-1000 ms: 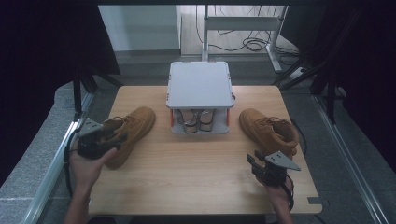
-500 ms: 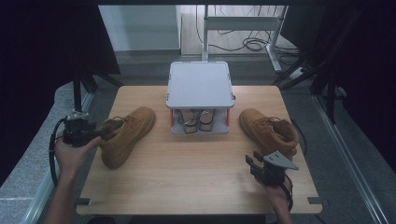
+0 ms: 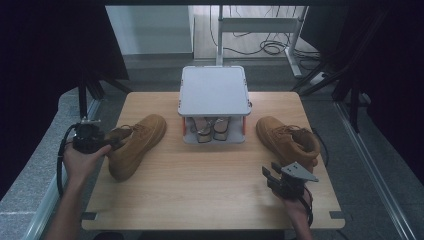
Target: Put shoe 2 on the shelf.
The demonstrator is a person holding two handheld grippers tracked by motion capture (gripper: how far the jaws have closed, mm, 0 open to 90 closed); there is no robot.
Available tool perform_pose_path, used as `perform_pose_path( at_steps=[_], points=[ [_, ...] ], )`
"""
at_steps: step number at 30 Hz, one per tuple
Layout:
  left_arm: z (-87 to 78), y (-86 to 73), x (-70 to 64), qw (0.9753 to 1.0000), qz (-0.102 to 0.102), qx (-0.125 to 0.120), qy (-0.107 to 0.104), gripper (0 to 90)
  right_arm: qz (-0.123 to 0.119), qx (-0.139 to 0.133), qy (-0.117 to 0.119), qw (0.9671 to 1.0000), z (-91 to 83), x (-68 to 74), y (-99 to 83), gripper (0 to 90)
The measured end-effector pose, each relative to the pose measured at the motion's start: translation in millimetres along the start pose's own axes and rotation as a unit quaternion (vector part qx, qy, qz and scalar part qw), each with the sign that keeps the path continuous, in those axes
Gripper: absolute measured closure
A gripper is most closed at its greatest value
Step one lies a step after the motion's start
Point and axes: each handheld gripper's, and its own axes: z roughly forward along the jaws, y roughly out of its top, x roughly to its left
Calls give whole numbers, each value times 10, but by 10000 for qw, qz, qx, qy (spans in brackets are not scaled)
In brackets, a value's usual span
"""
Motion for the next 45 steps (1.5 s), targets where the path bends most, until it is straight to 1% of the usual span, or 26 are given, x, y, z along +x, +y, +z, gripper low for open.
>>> perform_pose_path(
  at_steps=[2, 7, 8, 10, 12, 13, 15, 16, 19, 21, 24, 26, 29, 32, 34, 36, 38, 40, 42, 43, 44, 45],
  points=[
    [30, -3, 0, 10000, 13, 76, 30, 426, 27, -4, -6, 10000, -5, -4, 3, 578],
    [87, -32, 31, 9998, 13, 170, 58, 478, 47, 21, -40, 10000, 3, -12, -1, 574],
    [99, -40, 41, 9997, 18, 223, 63, 486, 49, 27, -45, 10000, 5, -12, -1, 574],
    [112, -56, 60, 9998, -20, 219, -2, 500, 67, 39, -44, 10000, 6, -10, 2, 572],
    [112, -65, 64, 9998, -46, 212, -23, 515, 200, 1, 67, 9998, -4, -12, 21, 571],
    [115, -67, 61, 9997, -51, 222, -63, 530, 213, -21, 81, 9997, -15, -11, 38, 570],
    [117, -67, 63, 9996, -48, 244, -91, 562, 153, -70, 81, 9998, -41, 1, 83, 565],
    [121, -67, 62, 9995, -89, 253, -136, 580, 118, -89, 93, 9998, -60, 4, 111, 562],
    [129, -68, 64, 9993, -114, 269, -249, 638, 32, -192, 118, 9997, -125, 1, 209, 551],
    [132, -69, 62, 9991, -125, 294, -297, 667, -35, -275, 96, 9996, -175, -29, 299, 541],
    [133, -66, 60, 9989, -138, 315, -303, 679, -35, -488, 122, 9987, -257, -97, 442, 531],
    [134, -64, 61, 9989, -152, 326, -307, 682, -33, -553, 122, 9984, -300, -165, 543, 523],
    [135, -65, 62, 9988, -171, 327, -314, 686, -85, -617, 12, 9981, -373, -301, 711, 515],
    [137, -63, 67, 9989, -166, 336, -298, 699, -63, -680, -162, 9975, -457, -490, 891, 509],
    [137, -59, 69, 9988, -167, 357, -290, 702, -9, -662, -359, 9972, -484, -650, 1003, 509],
    [137, -57, 71, 9987, -173, 367, -294, 700, 42, -495, -510, 9975, -474, -834, 1103, 507],
    [137, -57, 71, 9987, -177, 368, -301, 694, 42, -251, -705, 9972, -435, -1009, 1174, 504],
    [139, -56, 72, 9986, -194, 368, -316, 686, 42, 8, -804, 9968, -390, -1162, 1219, 481],
    [145, -56, 80, 9984, -223, 378, -365, 659, 97, 204, -799, 9965, -352, -1286, 1236, 479],
    [146, -57, 88, 9983, -239, 374, -369, 643, 160, 286, -723, 9968, -333, -1337, 1235, 479],
    [147, -57, 98, 9983, -241, 371, -380, 635, 222, 337, -677, 9969, -311, -1374, 1226, 479],
    [148, -57, 103, 9981, -250, 380, -406, 634, 230, 403, -663, 9967, -288, -1401, 1213, 479]
  ],
)
